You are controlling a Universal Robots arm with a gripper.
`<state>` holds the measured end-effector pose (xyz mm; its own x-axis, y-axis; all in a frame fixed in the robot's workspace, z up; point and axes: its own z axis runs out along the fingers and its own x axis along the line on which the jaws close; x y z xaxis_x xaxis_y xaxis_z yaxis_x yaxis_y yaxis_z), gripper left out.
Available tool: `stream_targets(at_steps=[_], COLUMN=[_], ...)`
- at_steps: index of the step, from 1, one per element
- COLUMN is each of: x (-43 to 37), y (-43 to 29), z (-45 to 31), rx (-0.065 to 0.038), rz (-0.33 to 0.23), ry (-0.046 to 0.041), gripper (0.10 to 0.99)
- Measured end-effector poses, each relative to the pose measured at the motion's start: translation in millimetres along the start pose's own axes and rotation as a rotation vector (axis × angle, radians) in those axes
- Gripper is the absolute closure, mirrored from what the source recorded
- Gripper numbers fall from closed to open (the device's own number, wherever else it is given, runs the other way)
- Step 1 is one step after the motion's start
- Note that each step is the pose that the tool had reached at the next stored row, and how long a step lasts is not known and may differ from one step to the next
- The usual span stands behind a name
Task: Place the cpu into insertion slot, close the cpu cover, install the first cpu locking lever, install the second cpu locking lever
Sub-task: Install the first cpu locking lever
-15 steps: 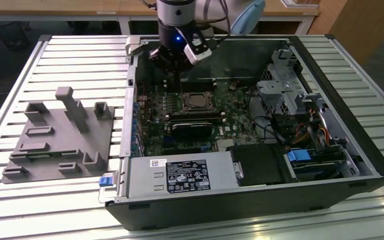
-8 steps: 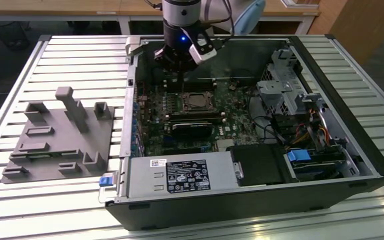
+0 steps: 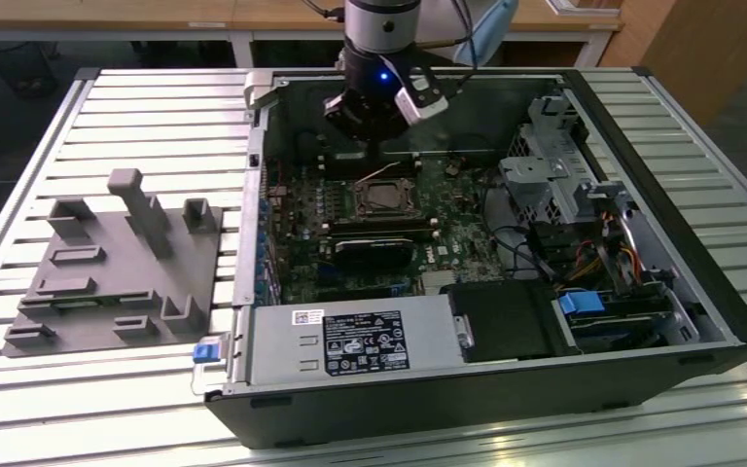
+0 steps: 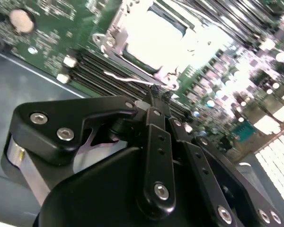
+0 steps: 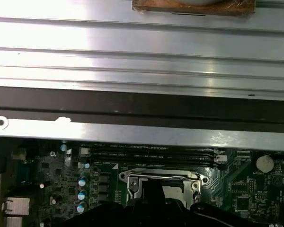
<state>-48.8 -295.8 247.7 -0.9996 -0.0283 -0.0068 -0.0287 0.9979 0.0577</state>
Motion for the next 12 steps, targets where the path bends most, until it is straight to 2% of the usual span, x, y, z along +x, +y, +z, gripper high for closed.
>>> stream_targets(at_steps=[1, 4, 7, 9, 12], x=[-0.6, -0.8, -0.8, -0.8, -0.8], y=[-0.1, -0.3, -0.4, -0.5, -0.6], z=[0.4, 1.7, 3.6, 5.6, 6.4], rx=[-0.003, -0.028, -0.030, -0.030, -0.030], rz=[0.000, 0.000, 0.000, 0.000, -0.001], ry=[0.0001, -0.0007, -0.0025, -0.0087, -0.0109], gripper=[0.980, 0.980, 0.980, 0.980, 0.980])
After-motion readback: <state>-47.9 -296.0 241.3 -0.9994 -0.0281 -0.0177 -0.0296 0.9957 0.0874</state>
